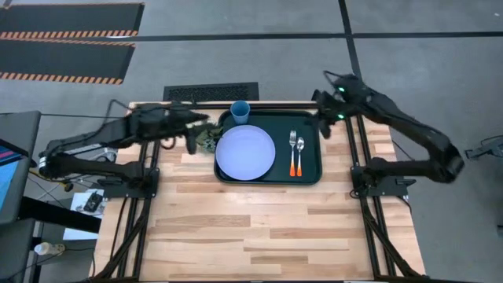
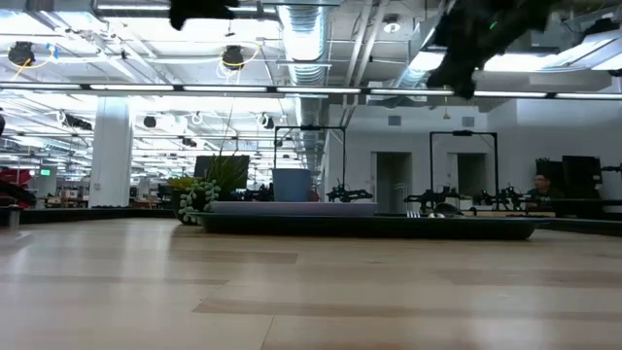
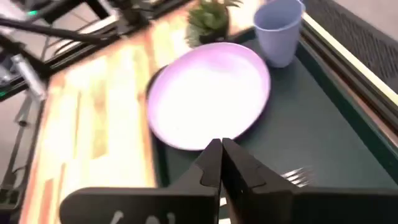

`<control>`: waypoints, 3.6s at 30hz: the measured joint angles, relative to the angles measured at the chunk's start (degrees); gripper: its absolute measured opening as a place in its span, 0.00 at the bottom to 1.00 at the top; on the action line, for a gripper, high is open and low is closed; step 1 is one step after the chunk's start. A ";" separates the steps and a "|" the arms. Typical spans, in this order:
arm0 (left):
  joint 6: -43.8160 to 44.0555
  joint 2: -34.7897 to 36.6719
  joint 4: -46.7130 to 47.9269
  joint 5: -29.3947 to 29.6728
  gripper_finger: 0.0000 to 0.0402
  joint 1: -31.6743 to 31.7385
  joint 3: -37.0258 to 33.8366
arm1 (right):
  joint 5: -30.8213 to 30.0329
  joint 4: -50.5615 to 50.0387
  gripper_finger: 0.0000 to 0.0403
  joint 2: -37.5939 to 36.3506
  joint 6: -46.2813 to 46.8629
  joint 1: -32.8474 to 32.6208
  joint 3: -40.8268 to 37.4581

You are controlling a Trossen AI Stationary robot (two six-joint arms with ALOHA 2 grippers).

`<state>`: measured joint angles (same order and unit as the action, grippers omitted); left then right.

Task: Pick and place plate/cup/fork/spoon on tray
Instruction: Return to Home Position

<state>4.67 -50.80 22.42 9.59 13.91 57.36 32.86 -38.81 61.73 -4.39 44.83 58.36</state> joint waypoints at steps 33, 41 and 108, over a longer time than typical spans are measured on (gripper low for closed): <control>17.63 50.89 -14.23 -19.83 0.35 11.85 -41.15 | -43.51 81.45 0.07 -41.15 20.34 -52.57 -57.52; 17.02 50.40 -13.37 -19.92 0.35 11.87 -40.32 | -52.91 62.60 0.07 -56.40 8.87 -58.57 -48.18; 18.53 50.42 -24.27 -10.23 0.35 11.89 -56.85 | -47.84 42.03 0.07 -61.28 14.46 -40.97 -58.03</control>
<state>23.20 -0.38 -1.85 -0.64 25.80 0.51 -14.98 3.22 0.45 10.07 3.86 0.34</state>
